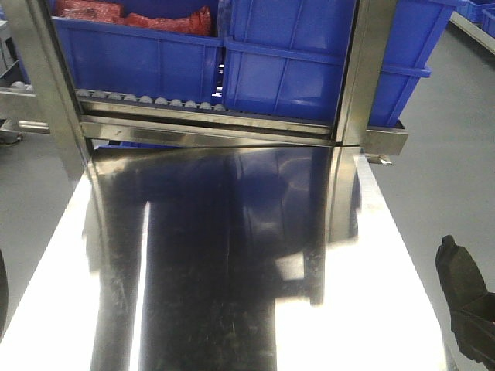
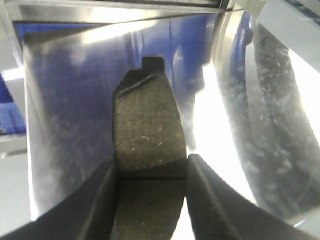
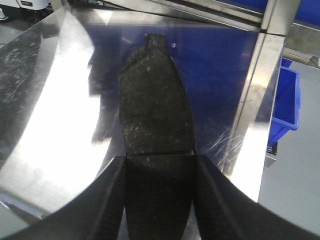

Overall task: Move and align brake pads A on conveyor
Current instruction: 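Turn the base away from the steel table holding both pads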

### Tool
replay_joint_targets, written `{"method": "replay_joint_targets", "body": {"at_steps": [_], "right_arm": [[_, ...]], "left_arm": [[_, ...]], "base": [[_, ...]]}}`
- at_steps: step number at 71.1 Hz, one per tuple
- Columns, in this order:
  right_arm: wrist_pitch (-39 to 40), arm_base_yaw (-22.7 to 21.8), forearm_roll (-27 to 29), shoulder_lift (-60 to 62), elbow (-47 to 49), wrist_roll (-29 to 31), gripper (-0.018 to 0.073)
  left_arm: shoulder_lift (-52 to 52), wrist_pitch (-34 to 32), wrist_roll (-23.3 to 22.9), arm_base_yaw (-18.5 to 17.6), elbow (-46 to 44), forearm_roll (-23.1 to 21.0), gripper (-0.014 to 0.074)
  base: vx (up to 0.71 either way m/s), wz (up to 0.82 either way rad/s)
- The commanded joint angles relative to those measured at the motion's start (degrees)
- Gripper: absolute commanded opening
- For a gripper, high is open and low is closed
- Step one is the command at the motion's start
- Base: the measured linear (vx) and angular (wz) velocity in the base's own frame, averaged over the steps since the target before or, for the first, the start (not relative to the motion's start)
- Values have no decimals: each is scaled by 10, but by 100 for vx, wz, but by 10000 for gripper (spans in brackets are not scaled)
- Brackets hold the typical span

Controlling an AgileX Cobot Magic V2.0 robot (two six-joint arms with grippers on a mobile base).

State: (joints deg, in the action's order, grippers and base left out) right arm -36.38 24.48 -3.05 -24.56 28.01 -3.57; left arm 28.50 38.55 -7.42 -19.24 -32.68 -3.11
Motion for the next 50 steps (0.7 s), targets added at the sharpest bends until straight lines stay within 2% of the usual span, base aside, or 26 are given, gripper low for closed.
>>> {"method": "replay_joint_targets", "body": {"at_steps": [1,19,50], "right_arm": [[50,-2,-5,-2,18,4,43],[50,-2,-2,-2,18,4,43],[43,-2,-2,-2,18,4,43]], "left_arm": [[2,-49,-1,-4,-15,-1,217],[2,-49,-1,-4,-15,-1,217],[2,-49,-1,-4,-15,-1,217]], "base": [[-16,12],[-20,34],[-19,63]]}}
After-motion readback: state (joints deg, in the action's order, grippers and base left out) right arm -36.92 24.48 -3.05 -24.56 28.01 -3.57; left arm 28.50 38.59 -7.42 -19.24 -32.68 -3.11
